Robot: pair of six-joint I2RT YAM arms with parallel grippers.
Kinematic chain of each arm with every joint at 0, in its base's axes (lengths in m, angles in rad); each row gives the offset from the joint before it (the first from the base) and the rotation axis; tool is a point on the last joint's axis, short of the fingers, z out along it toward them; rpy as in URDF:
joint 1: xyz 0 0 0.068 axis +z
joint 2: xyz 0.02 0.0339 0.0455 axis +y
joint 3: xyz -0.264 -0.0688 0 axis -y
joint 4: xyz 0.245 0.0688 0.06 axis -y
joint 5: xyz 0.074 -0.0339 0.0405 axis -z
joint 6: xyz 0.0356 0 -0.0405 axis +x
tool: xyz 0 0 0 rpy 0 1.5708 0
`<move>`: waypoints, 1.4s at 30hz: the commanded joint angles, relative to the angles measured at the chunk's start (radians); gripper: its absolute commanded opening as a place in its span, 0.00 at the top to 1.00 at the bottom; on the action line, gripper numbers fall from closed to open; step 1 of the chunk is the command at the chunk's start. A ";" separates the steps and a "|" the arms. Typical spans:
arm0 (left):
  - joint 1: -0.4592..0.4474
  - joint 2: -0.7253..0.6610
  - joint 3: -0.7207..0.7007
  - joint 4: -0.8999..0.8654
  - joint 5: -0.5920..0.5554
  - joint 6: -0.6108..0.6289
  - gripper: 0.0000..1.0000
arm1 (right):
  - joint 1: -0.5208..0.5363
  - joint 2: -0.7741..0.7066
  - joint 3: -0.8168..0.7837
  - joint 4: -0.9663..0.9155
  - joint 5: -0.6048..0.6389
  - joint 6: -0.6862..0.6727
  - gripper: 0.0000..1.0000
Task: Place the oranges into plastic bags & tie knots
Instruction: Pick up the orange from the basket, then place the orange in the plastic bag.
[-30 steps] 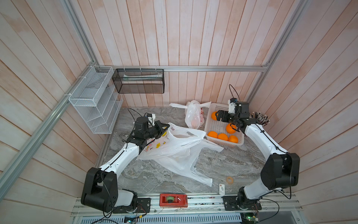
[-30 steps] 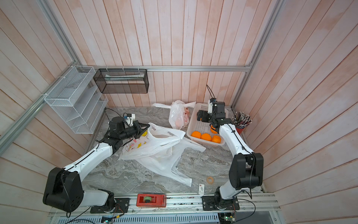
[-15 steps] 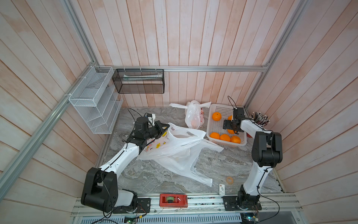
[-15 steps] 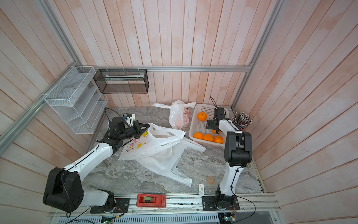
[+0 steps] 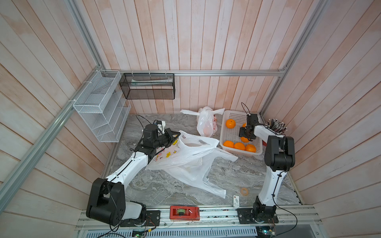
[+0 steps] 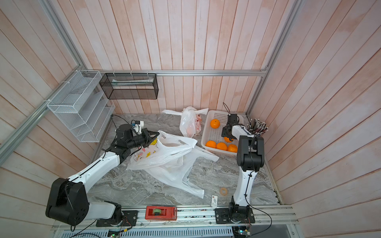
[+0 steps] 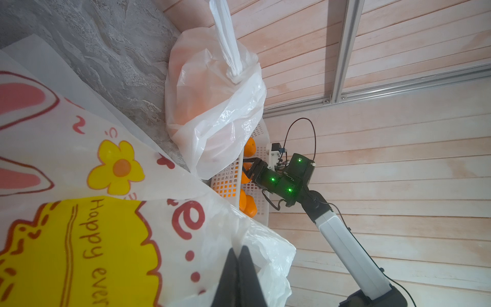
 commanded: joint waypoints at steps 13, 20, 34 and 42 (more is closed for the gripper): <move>0.006 -0.008 -0.007 0.003 0.003 0.022 1.00 | 0.186 -0.652 -0.295 0.221 -0.559 0.187 0.36; 0.005 -0.022 -0.016 0.005 0.000 0.016 1.00 | 0.532 -0.604 -0.261 0.314 -0.590 0.275 0.36; 0.006 -0.042 -0.018 0.011 0.003 0.008 1.00 | 0.749 -0.293 -0.097 0.328 -0.535 0.273 0.29; 0.006 -0.035 -0.016 0.011 -0.002 0.011 1.00 | 0.754 -0.324 -0.066 0.287 -0.540 0.227 0.05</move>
